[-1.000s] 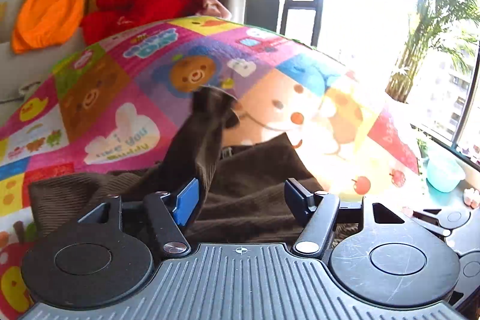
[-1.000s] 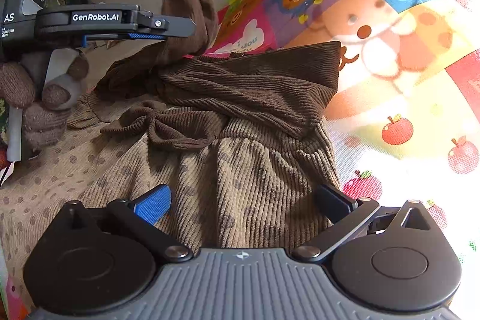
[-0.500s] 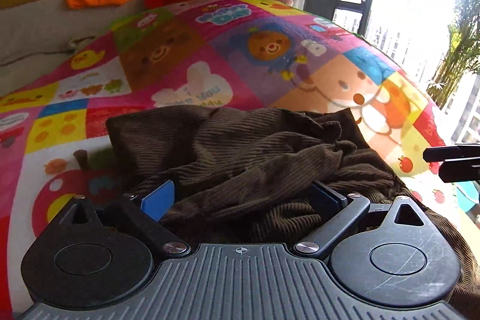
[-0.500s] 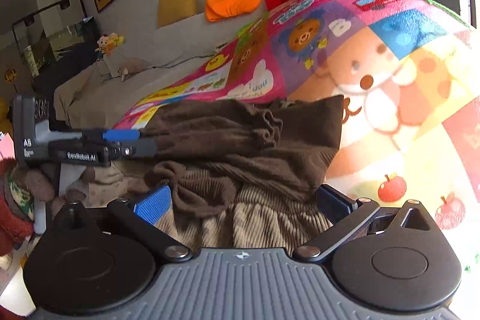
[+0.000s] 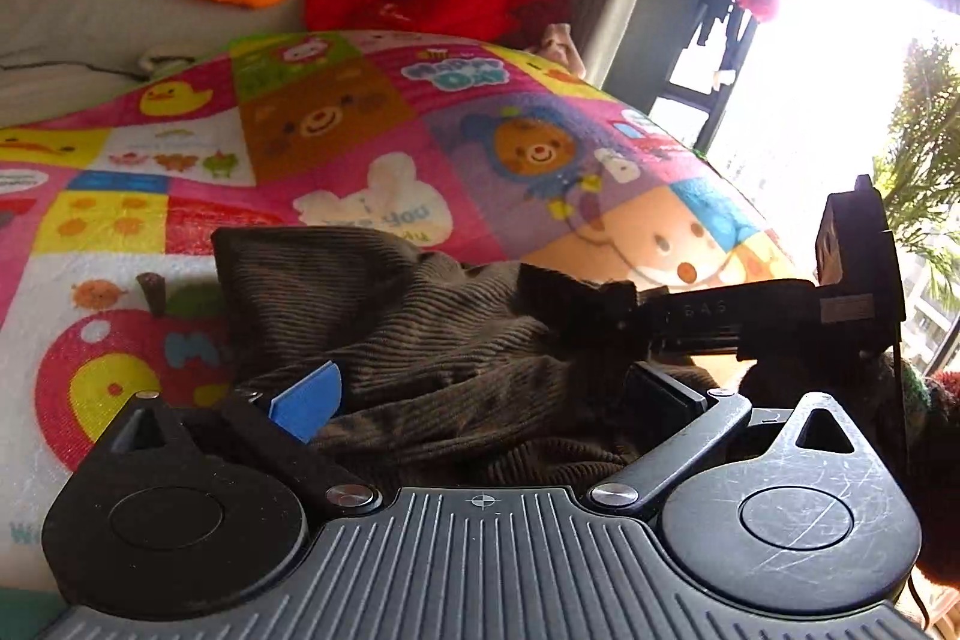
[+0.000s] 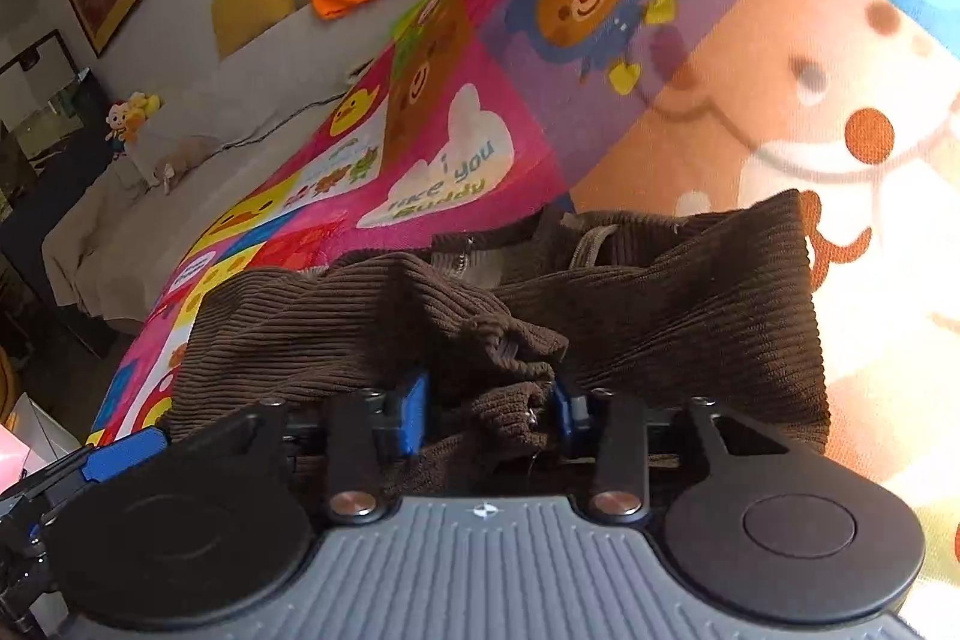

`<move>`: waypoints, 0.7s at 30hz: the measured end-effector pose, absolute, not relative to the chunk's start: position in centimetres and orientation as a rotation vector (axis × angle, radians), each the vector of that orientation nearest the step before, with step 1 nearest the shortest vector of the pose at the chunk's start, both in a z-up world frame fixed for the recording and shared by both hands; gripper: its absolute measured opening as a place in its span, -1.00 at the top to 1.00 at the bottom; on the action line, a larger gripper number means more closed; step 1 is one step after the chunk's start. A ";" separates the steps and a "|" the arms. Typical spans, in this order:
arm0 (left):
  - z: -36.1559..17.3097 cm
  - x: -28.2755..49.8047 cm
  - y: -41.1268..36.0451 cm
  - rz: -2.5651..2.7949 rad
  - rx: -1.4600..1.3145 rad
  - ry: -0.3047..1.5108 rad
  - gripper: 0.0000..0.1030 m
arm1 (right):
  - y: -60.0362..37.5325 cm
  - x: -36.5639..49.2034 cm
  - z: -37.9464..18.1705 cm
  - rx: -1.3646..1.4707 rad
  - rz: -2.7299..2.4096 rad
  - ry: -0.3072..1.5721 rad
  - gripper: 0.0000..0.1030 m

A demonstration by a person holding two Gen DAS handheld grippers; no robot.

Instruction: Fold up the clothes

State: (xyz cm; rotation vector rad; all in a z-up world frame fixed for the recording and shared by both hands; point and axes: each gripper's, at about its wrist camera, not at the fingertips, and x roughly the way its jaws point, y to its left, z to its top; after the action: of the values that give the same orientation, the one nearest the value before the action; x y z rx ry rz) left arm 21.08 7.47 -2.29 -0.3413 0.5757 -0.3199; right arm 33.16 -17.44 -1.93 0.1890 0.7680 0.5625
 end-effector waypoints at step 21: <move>0.7 27.9 9.5 -0.298 -0.373 0.659 -1.00 | -22.6 31.7 1.0 -0.018 0.499 0.667 0.04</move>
State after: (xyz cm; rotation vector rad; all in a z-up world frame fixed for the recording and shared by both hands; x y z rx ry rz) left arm 27.88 9.54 0.73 -0.3731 0.6590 -0.2978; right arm 31.73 -22.57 0.97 -0.0175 0.6672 0.4990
